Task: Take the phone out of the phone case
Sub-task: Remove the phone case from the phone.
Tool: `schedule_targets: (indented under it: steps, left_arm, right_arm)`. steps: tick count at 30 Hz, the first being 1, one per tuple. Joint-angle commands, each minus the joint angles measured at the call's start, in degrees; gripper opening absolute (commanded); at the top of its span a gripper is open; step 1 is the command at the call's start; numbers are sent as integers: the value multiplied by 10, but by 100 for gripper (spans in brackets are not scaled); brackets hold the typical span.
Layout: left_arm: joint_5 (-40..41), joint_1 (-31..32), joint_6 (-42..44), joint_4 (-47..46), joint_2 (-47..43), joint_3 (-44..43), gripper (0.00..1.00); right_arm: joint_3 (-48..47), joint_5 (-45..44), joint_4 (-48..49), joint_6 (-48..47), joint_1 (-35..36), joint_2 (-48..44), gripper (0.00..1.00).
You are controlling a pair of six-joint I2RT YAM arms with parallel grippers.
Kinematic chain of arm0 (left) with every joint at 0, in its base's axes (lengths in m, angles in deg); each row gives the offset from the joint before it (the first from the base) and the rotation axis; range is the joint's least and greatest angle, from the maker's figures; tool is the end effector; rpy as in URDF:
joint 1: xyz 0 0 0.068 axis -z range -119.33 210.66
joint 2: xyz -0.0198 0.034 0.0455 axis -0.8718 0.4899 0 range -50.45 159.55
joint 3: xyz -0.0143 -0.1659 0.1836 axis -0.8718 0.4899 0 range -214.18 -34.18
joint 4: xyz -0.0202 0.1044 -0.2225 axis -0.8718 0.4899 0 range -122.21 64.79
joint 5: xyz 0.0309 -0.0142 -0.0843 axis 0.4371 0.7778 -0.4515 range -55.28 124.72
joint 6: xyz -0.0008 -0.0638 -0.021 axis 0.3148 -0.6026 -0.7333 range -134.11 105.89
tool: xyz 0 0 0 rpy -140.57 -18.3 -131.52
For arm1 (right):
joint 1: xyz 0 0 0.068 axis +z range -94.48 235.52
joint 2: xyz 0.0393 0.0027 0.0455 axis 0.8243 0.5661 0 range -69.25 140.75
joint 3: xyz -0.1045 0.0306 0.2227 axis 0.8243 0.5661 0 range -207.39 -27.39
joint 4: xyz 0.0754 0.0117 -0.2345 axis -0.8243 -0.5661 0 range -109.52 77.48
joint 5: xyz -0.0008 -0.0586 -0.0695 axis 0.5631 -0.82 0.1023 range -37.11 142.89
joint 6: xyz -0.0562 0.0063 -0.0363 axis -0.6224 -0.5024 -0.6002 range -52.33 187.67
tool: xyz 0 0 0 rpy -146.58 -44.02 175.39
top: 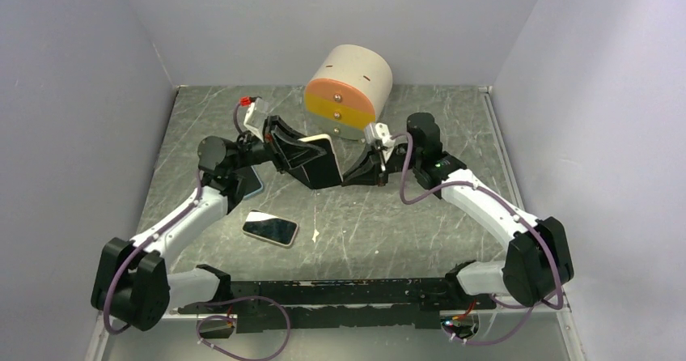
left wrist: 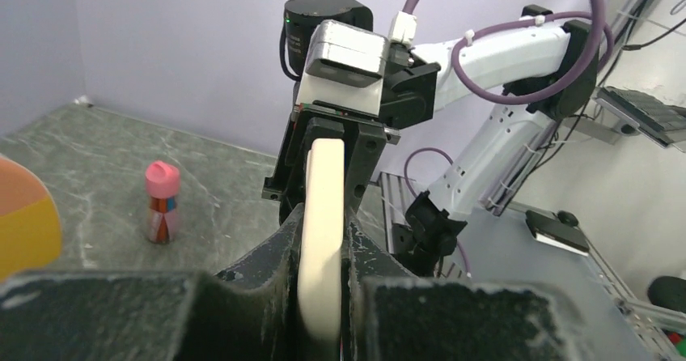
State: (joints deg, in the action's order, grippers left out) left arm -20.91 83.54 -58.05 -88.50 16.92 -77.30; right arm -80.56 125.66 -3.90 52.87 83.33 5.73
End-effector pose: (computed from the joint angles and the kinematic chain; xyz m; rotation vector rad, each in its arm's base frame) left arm 0.2132 -0.1380 0.3491 0.7740 1.1883 -1.4729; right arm 0.2245 0.1763 0.2935 -1.4192 1.1252 1.2856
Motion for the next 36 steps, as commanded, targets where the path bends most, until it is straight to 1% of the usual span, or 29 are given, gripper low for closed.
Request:
schedule_targets:
  steps: [1,4,8,11,16,20,26,32,34,36]
  left_arm:
    - [-57,21,-118,-94,35,-6,3]
    - [-69,21,-162,-148,56,-13,3]
    - [-74,21,-195,-172,74,-19,3]
    - [-74,21,-208,-185,78,-20,3]
    - [-79,27,-208,-172,83,-24,3]
    - [-81,28,-209,-155,88,-29,2]
    - [-79,28,-185,-105,79,-35,2]
    - [-69,28,-116,13,50,-45,3]
    - [-67,29,-110,19,46,-46,3]
    - [-68,29,-122,-1,51,-44,3]
  right_arm:
    - [-42,-120,-63,-160,29,-11,0]
    - [-36,-173,-83,-218,35,-28,0]
    - [-21,-226,-62,-232,36,-44,0]
    - [-3,-262,-12,-220,36,-54,0]
    - [29,-304,78,-191,39,-63,0]
    - [36,-319,90,-227,46,-67,0]
    - [31,-345,61,-293,58,-62,0]
    - [32,-407,42,-343,78,-67,0]
    - [32,-420,44,-344,79,-66,0]
    - [31,-405,47,-335,79,-65,0]
